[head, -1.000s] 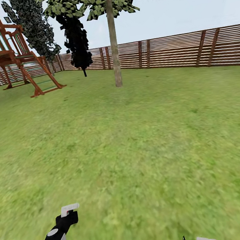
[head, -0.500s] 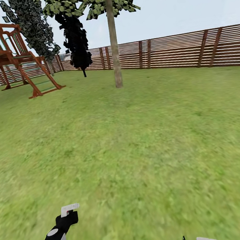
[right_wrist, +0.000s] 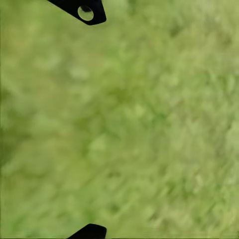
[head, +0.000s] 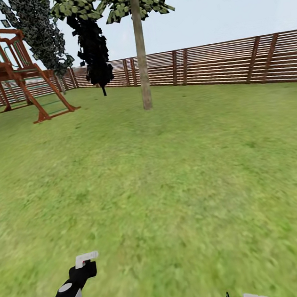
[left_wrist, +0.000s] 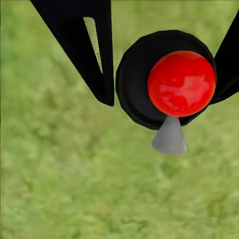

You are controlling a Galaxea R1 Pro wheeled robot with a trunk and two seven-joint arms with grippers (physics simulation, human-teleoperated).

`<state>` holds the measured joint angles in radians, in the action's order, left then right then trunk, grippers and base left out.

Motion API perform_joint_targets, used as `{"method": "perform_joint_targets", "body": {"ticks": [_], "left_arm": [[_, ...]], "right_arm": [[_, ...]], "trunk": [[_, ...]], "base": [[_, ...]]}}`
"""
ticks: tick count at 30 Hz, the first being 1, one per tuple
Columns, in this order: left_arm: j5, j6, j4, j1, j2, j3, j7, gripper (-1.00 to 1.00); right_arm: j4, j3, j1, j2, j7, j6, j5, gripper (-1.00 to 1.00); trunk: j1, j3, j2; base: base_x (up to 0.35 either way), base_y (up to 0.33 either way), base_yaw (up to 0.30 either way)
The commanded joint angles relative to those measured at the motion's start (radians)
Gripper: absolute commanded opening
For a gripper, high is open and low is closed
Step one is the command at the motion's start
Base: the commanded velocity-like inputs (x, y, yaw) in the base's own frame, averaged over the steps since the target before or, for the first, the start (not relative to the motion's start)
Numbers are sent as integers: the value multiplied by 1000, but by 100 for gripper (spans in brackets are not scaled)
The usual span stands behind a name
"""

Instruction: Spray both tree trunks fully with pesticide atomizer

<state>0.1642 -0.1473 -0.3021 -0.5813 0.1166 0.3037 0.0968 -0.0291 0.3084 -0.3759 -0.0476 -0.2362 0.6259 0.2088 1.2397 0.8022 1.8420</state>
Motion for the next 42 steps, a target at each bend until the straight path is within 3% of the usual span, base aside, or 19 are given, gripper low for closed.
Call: {"method": "perform_joint_targets", "body": {"ticks": [1,42], "left_arm": [[0,0,0,0,0,0,0,-100],[0,0,0,0,0,0,0,-100]], "right_arm": [[0,0,0,0,0,0,0,100],[0,0,0,0,0,0,0,100]], "trunk": [[0,0,0],[0,0,0]], "base": [[340,0,0],[340,0,0]]}}
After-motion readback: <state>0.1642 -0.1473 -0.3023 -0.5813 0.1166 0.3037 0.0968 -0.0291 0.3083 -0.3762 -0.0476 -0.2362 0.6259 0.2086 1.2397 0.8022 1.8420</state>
